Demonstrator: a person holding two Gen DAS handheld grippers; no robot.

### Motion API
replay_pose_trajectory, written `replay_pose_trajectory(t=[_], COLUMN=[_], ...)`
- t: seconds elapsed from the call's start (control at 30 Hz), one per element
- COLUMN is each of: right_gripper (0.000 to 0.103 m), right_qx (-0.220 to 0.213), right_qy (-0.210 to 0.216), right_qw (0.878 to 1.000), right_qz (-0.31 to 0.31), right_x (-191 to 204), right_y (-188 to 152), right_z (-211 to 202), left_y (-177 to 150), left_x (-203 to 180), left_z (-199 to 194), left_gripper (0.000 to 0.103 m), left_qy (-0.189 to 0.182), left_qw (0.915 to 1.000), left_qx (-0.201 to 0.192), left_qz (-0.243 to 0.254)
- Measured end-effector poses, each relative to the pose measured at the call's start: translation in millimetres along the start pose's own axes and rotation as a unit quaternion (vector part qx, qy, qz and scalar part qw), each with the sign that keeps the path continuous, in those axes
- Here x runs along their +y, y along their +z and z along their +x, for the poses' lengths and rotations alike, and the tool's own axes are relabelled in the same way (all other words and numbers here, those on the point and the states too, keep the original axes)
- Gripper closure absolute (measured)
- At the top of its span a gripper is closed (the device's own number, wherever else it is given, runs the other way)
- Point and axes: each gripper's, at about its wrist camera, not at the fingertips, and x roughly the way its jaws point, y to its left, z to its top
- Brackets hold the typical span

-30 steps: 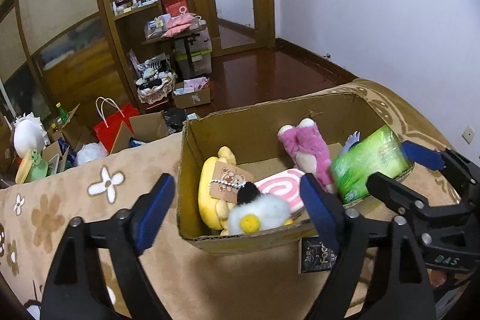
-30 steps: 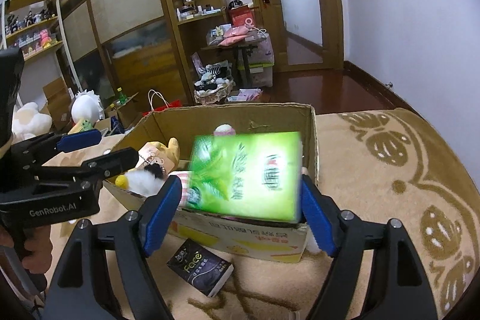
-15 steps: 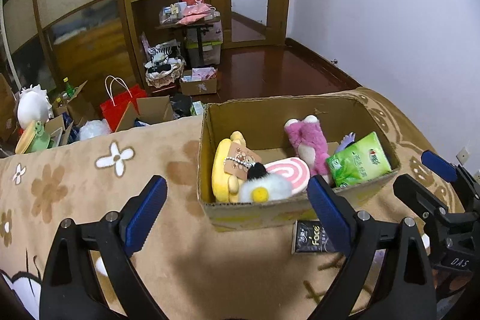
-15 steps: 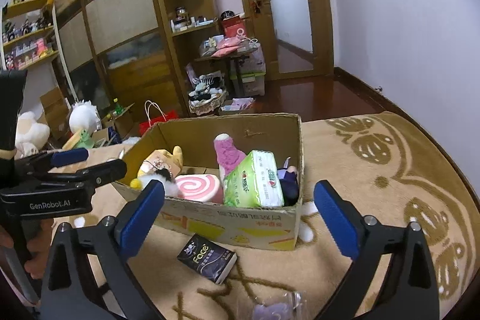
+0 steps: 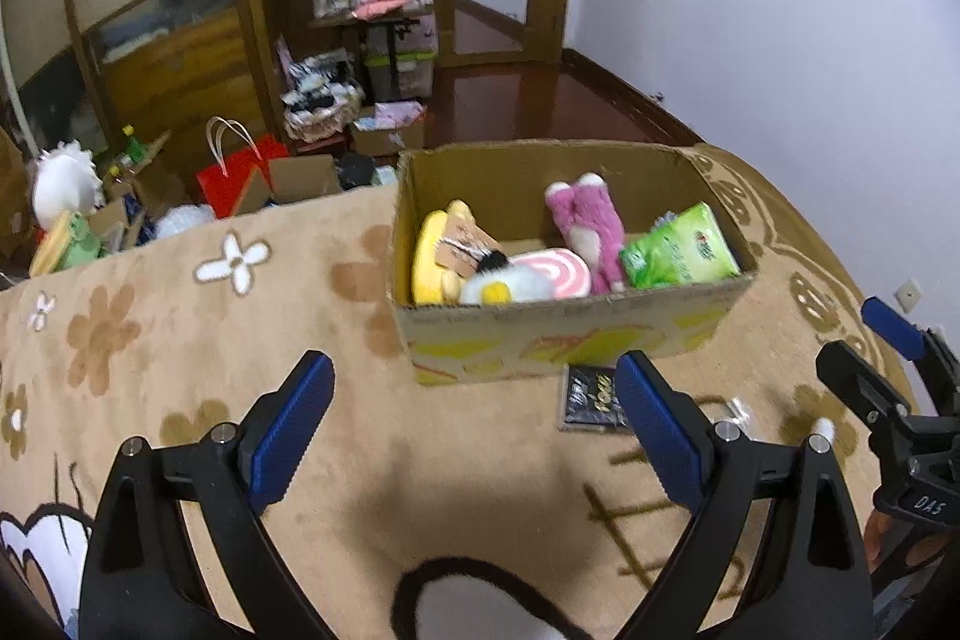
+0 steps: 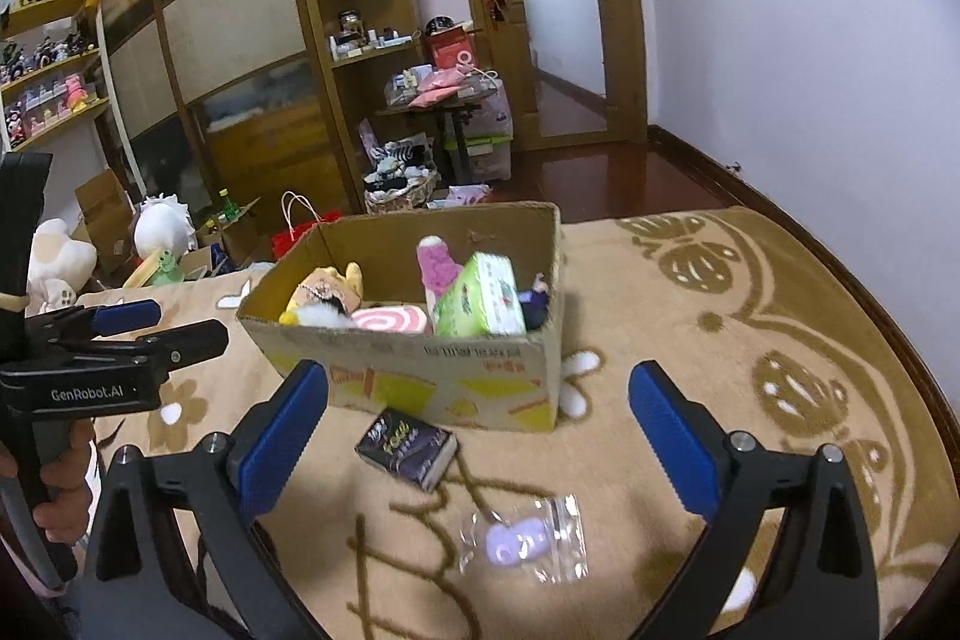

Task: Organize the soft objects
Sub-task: 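Withdraw both tools toward the black tissue pack and clear bag, then grasp the black Face tissue pack with the left tool while the right tool grasps the clear bag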

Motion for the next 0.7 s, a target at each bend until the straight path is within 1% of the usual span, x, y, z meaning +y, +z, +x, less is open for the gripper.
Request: replay_pose_trajectory(t=[0.07, 0.23, 0.47, 0.5, 0.6, 0.7], right_gripper=[0.0, 0.0, 0.0, 0.0, 0.0, 0.0], right_qx=[0.006, 0.02, 0.045, 0.048, 0.058, 0.067], right_qy=[-0.002, -0.011, -0.015, -0.016, -0.016, -0.016], right_qw=[1.0, 1.0, 0.999, 0.999, 0.998, 0.998], right_qz=[0.001, -0.004, 0.003, 0.003, 0.001, -0.002], right_x=[-2, -6, -12, -11, -10, -9], right_y=[-2, -7, -17, -18, -22, -26], right_z=[-2, -1, 13, 15, 22, 30], left_y=[-1, -5, -8, -8, -9, -10], left_x=[1, 2, -8, -10, -14, -23], left_z=[2, 10, 29, 31, 40, 51], left_gripper=[0.009, 0.009, 0.009, 0.009, 0.009, 0.009], left_qy=[-0.01, -0.018, -0.028, -0.031, -0.061, -0.066], left_qw=[0.9999, 0.9995, 0.9988, 0.9987, 0.9972, 0.9965], left_qx=[0.009, 0.026, 0.04, 0.04, 0.042, 0.051], left_qz=[-0.003, -0.009, -0.002, -0.002, -0.015, -0.006])
